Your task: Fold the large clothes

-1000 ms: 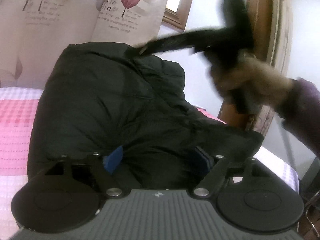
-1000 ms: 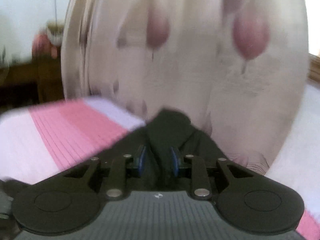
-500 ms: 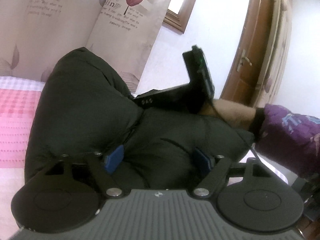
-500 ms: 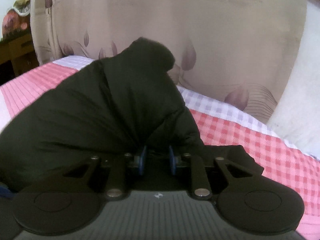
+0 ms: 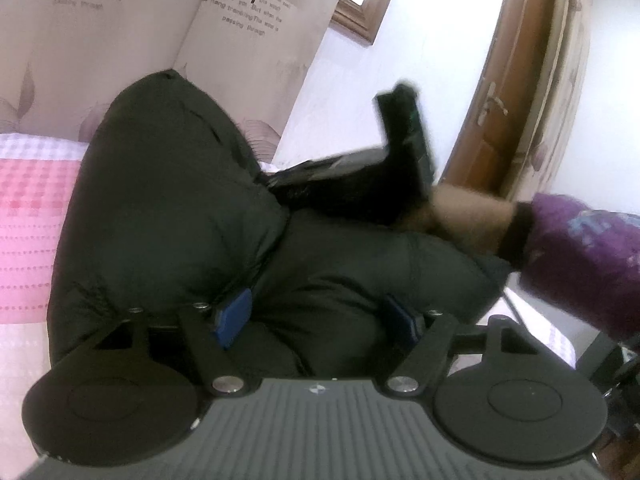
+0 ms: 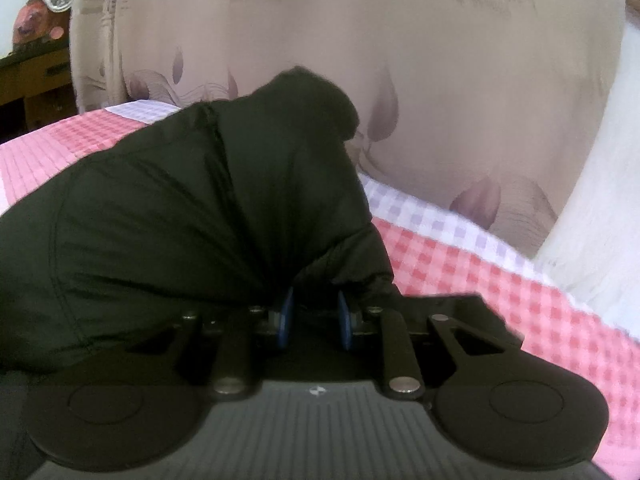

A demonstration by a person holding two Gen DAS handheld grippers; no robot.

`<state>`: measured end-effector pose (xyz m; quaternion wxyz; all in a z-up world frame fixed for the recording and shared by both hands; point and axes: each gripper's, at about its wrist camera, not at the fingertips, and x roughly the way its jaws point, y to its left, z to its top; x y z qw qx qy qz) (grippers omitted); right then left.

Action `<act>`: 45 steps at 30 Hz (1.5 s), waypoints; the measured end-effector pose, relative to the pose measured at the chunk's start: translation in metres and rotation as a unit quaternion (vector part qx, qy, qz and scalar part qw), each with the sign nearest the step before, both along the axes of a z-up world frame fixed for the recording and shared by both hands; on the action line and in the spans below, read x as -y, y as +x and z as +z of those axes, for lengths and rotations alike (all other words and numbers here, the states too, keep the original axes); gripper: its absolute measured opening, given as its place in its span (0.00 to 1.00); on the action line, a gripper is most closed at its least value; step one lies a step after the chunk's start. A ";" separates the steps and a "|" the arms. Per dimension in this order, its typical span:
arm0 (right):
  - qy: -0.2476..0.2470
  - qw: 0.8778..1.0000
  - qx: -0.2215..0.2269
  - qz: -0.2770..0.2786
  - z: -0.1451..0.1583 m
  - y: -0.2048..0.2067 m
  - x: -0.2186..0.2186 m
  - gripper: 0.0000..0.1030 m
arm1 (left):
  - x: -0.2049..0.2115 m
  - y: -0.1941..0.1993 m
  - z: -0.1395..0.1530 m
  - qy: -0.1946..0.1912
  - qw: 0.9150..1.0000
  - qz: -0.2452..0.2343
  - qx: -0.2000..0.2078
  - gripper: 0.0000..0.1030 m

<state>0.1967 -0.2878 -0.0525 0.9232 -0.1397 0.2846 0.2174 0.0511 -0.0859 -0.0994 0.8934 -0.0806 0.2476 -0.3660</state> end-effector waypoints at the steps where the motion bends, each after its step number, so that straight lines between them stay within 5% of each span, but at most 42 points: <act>1: -0.009 1.000 -0.002 -0.006 0.009 -0.002 0.002 0.25 | 0.000 -0.001 0.000 0.002 1.000 0.001 0.002 0.72; 8: 0.151 0.984 0.074 -0.056 0.079 -0.132 0.087 0.26 | 0.002 -0.002 0.002 0.002 1.000 0.000 0.010 0.75; 15: 0.088 0.994 0.037 -0.056 0.021 -0.237 0.070 0.20 | 0.004 -0.008 0.002 0.004 1.000 -0.001 0.023 0.80; 25: 0.090 0.990 0.006 -0.108 -0.021 -0.223 0.071 0.19 | -0.011 -0.020 0.004 0.009 0.999 0.018 0.033 0.79; 29: 0.067 0.992 0.009 -0.105 -0.016 -0.222 0.067 0.20 | -0.004 -0.024 0.005 0.040 0.998 0.021 0.035 0.80; 32: 0.100 0.990 -0.008 -0.096 -0.005 -0.219 0.080 0.22 | 0.001 -0.025 0.004 0.052 0.998 0.013 0.040 0.85; 35: 0.199 0.973 -0.008 -0.114 0.014 -0.216 0.112 0.24 | 0.000 -0.025 0.002 0.048 0.998 0.006 0.041 0.89; 38: 0.303 0.939 -0.014 -0.161 0.019 -0.190 0.157 0.34 | 0.002 -0.026 0.002 0.047 0.998 0.001 0.043 0.93; 41: 0.340 0.918 -0.042 -0.200 0.010 -0.151 0.180 0.42 | 0.002 -0.028 0.001 0.046 0.998 0.001 0.044 0.93; 43: 0.359 0.907 -0.058 -0.210 0.004 -0.127 0.182 0.72 | 0.001 -0.028 0.000 0.043 0.998 0.000 0.044 0.93; 45: 0.374 0.902 -0.070 -0.203 0.001 -0.107 0.174 0.74 | 0.002 -0.027 -0.001 0.041 0.998 0.000 0.044 0.93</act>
